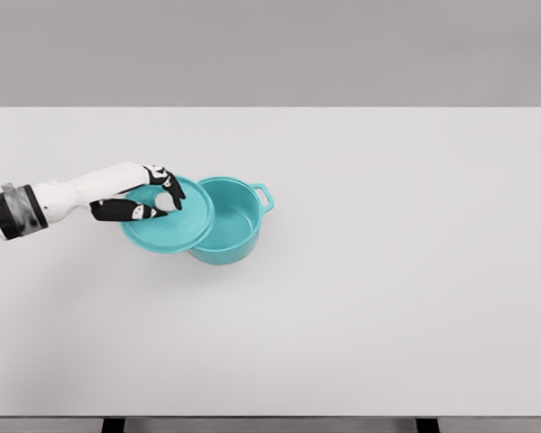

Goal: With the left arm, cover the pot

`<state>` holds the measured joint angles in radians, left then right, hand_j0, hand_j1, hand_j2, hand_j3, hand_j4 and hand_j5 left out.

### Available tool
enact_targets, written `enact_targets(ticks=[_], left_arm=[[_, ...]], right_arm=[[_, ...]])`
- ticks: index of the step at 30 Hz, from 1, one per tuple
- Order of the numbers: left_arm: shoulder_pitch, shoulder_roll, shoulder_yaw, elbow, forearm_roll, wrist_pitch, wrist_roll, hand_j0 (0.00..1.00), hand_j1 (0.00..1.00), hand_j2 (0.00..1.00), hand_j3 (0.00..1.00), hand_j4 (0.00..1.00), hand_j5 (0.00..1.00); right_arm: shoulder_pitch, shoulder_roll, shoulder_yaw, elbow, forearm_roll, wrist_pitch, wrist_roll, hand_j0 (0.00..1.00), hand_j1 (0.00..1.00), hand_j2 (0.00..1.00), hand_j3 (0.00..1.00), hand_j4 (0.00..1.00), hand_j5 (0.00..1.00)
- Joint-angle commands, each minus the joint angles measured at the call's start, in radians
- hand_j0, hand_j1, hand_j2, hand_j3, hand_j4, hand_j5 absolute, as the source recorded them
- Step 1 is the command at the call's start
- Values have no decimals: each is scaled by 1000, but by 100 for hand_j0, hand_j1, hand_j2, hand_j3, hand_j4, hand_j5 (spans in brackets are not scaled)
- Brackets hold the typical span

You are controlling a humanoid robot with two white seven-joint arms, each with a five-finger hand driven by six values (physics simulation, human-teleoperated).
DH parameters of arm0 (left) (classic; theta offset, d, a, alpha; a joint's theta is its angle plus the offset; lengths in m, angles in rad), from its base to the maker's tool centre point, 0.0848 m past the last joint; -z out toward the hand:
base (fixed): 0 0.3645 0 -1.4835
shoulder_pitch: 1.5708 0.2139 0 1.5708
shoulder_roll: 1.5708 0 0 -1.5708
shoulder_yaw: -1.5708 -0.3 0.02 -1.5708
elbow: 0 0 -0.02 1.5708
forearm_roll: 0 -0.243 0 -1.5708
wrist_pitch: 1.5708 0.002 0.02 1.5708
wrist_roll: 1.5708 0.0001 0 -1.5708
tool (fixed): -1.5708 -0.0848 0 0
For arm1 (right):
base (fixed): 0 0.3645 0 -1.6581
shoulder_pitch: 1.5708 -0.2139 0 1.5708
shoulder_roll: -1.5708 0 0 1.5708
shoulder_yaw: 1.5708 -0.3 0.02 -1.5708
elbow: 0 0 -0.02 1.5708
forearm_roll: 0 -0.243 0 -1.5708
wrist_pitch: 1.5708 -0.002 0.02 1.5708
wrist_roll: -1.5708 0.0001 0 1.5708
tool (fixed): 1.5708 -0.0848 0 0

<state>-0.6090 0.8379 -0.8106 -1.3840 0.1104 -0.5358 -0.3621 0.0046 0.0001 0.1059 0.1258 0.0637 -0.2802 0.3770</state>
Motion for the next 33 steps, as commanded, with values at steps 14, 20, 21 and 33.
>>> enact_targets(ticks=[14,20,21,33], left_arm=[[2,-79,10,14,-6,-4,104,44,44,44,44,44,44],[2,-106,8,51,-17,-7,115,44,44,44,44,44,44],[2,-115,7,52,-17,-9,117,44,44,44,44,44,44],[14,-140,1,56,-29,-47,150,43,43,43,43,43,43]], right_arm=[[0,0,0,0,1,0,0,100,100,100,100,100,100],[0,0,0,0,1,0,0,100,100,100,100,100,100],[0,0,0,0,1,0,0,100,100,100,100,100,100],[2,0,0,0,1,0,0,100,100,100,100,100,100]])
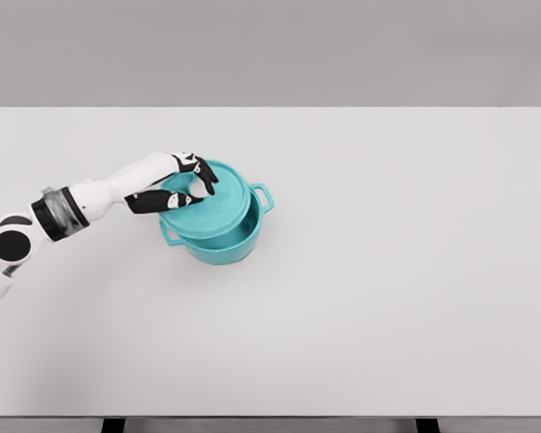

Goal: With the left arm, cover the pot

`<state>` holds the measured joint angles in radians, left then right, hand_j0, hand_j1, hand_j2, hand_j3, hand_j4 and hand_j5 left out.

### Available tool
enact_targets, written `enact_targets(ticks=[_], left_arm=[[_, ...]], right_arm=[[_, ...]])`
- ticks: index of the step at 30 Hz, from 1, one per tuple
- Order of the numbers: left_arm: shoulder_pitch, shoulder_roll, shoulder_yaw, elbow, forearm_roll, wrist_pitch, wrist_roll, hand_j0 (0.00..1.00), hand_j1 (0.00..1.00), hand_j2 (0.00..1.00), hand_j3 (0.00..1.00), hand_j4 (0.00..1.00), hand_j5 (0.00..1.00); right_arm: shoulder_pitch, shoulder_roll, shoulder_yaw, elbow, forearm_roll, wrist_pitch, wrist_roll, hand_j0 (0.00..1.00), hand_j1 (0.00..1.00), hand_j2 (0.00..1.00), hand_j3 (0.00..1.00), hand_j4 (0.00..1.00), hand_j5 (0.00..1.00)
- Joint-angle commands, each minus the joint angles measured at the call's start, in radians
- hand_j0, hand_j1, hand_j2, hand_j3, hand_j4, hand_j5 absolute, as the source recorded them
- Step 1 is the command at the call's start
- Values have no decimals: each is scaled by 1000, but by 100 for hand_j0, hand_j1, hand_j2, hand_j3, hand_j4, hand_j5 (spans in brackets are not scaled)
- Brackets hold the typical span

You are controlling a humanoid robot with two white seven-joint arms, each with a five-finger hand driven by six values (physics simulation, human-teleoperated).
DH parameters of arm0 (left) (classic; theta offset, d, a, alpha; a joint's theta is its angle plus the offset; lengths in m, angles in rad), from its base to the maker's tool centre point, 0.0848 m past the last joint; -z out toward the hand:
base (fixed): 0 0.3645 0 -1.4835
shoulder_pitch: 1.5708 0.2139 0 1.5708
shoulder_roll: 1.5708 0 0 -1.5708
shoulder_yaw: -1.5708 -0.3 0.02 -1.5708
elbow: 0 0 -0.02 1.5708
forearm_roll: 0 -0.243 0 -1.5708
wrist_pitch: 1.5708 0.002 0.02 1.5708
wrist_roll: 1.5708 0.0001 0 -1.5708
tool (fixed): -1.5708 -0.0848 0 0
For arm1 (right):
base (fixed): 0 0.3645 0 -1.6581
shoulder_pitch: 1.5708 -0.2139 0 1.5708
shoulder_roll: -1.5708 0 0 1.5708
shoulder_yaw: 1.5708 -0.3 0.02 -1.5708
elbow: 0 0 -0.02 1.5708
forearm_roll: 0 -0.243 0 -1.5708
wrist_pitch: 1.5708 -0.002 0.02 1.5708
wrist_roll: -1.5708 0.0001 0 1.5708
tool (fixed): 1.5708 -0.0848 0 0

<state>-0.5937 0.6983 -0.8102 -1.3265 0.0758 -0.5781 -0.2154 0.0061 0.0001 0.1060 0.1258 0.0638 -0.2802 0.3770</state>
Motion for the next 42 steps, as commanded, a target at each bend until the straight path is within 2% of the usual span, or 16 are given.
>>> enact_targets(ticks=[1,7,9,19,42], left_arm=[[0,0,0,-2,5,-16,4,43,43,43,43,43,43],[2,-26,0,6,-4,-20,4,43,43,43,43,43,43],[2,-39,0,32,-10,-22,4,43,43,43,43,43,43],[2,-43,-1,58,-11,-20,4,43,43,43,43,43,43],[15,-52,0,55,-10,-23,4,43,43,43,43,43,43]], right_arm=[[-2,0,0,0,1,0,0,100,100,100,100,100,100],[-2,0,0,0,1,0,0,100,100,100,100,100,100],[-2,0,0,0,1,0,0,100,100,100,100,100,100],[-2,0,0,0,1,0,0,100,100,100,100,100,100],[-2,0,0,0,1,0,0,100,100,100,100,100,100]])
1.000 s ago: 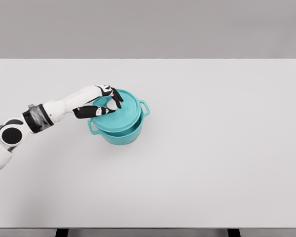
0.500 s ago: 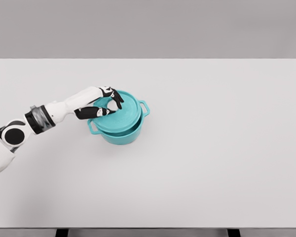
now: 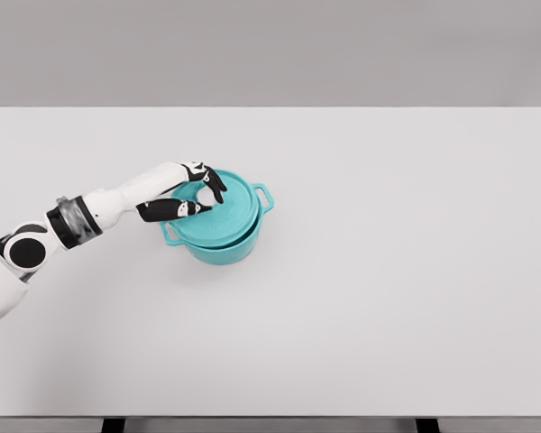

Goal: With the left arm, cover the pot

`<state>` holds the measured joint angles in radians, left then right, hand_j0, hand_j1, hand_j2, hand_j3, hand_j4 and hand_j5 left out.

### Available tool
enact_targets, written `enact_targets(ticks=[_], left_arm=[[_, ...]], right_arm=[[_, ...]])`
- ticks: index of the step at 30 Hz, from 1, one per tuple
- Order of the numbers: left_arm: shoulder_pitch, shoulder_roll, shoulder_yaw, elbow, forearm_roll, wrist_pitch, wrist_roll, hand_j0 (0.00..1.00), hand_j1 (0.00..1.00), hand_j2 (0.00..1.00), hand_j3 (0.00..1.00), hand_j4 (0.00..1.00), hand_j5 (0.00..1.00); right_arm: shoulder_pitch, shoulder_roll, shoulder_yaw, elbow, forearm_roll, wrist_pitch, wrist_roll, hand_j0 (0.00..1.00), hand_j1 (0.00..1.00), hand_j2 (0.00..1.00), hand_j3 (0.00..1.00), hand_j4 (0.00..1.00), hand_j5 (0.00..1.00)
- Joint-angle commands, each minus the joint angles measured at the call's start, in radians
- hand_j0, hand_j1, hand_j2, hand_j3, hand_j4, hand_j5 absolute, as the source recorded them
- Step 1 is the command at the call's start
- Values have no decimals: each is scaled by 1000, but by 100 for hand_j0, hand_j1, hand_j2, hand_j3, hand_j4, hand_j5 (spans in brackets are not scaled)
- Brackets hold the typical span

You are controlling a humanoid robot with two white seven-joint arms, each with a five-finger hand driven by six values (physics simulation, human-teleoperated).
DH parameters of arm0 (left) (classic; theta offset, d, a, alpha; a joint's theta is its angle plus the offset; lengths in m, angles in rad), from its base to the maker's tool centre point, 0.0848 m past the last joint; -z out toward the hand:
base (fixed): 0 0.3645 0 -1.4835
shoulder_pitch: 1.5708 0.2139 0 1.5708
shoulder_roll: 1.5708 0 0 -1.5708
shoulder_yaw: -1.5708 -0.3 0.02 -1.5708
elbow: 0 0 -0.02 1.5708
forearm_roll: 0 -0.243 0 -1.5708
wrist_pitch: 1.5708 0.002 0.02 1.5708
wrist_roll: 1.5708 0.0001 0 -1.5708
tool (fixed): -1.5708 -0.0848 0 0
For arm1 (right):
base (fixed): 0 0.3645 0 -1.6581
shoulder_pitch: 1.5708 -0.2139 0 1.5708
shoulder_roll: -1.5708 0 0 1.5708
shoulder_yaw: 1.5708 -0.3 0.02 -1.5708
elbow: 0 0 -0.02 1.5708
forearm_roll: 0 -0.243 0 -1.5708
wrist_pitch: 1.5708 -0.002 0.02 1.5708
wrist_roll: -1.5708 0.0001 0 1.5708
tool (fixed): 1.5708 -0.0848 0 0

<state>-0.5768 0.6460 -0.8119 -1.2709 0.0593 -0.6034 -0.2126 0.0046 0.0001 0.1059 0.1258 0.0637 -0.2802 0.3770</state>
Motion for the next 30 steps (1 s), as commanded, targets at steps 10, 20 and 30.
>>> enact_targets(ticks=[10,20,30], left_arm=[[0,-6,0,-2,7,1,1,43,43,43,43,43,43],[2,-11,0,-1,7,1,1,43,43,43,43,43,43],[2,-11,0,-1,7,1,-1,52,52,52,52,52,52]], right_arm=[[0,0,0,0,1,0,0,100,100,100,100,100,100],[0,0,0,0,1,0,0,100,100,100,100,100,100],[0,0,0,0,1,0,0,100,100,100,100,100,100]])
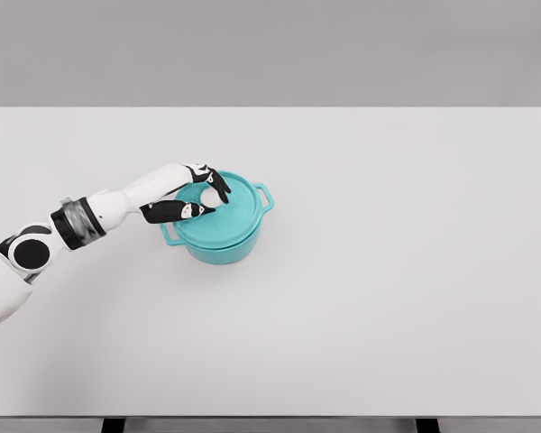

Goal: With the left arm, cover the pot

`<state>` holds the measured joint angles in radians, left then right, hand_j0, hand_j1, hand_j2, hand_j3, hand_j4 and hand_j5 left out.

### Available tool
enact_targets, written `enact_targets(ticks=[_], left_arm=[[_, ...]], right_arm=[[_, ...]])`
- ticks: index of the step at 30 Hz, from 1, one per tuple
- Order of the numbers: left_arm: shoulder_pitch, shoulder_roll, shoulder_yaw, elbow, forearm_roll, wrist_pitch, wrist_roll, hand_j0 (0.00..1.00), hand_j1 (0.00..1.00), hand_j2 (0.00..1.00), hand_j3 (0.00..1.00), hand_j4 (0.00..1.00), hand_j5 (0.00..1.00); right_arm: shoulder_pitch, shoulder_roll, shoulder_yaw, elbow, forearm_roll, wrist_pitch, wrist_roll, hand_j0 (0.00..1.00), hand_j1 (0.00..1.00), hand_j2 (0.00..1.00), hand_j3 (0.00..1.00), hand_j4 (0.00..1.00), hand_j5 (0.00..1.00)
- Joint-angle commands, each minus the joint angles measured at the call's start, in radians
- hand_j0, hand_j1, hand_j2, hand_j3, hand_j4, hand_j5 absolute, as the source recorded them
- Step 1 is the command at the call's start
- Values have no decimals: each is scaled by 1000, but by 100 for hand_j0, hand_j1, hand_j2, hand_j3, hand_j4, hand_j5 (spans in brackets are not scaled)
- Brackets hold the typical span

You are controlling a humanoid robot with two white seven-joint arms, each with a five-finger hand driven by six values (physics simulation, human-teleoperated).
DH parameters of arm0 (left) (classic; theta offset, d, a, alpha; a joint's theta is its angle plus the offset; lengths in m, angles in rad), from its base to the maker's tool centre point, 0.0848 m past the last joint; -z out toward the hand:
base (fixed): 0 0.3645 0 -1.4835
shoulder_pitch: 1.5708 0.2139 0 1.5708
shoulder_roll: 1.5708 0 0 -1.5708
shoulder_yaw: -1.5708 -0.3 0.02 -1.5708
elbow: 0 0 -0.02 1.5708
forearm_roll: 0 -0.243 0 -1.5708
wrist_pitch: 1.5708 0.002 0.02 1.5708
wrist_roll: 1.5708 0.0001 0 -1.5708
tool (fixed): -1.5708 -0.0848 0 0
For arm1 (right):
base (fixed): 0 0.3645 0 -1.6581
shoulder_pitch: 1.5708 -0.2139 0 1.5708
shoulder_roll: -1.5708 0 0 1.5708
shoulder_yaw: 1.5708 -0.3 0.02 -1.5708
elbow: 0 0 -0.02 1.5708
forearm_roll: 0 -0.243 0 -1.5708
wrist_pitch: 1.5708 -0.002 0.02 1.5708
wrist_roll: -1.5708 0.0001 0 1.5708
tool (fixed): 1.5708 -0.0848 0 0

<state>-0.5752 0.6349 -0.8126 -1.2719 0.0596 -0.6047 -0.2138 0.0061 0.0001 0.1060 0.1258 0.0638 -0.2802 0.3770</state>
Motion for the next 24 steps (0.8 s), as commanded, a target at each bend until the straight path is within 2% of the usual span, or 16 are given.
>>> enact_targets(ticks=[1,19,24], left_arm=[[0,2,1,-1,6,2,1,52,52,52,52,52,52],[0,0,1,0,6,-6,2,57,57,57,57,57,57],[0,0,1,0,6,-6,2,62,62,62,62,62,62]], right_arm=[[-2,0,0,0,1,0,0,100,100,100,100,100,100],[-2,0,0,0,1,0,0,100,100,100,100,100,100],[-2,0,0,0,1,0,0,100,100,100,100,100,100]])
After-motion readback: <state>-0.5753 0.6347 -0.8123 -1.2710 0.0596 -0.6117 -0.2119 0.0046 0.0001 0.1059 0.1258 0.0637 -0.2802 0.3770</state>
